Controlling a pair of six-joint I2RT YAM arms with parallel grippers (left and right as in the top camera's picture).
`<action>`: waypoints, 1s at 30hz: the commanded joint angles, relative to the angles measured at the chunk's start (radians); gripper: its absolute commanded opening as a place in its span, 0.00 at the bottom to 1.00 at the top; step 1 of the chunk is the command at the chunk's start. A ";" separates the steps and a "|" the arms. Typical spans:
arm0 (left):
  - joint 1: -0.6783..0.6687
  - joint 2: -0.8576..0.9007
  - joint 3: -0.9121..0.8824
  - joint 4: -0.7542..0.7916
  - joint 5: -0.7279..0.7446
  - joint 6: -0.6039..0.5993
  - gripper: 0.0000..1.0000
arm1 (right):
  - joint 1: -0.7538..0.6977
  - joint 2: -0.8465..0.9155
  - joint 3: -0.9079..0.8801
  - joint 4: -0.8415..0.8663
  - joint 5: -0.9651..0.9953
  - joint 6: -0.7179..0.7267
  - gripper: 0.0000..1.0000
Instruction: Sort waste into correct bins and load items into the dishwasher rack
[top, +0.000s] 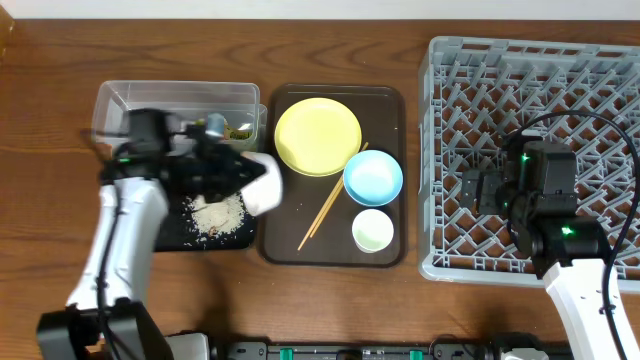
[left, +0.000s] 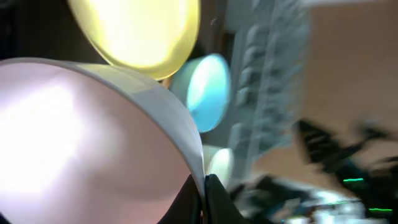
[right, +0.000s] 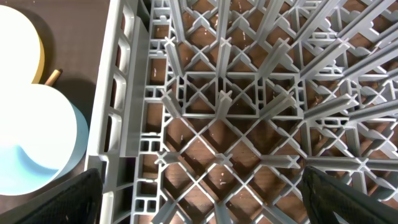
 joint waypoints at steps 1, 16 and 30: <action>-0.153 0.000 0.002 0.021 -0.338 0.016 0.06 | 0.009 -0.004 0.021 0.000 0.007 0.002 0.99; -0.520 0.159 0.002 0.163 -0.608 0.012 0.08 | 0.009 -0.004 0.021 0.000 -0.005 0.021 0.99; -0.526 0.035 0.054 0.143 -0.506 0.016 0.46 | 0.009 -0.004 0.021 0.000 -0.004 0.021 0.99</action>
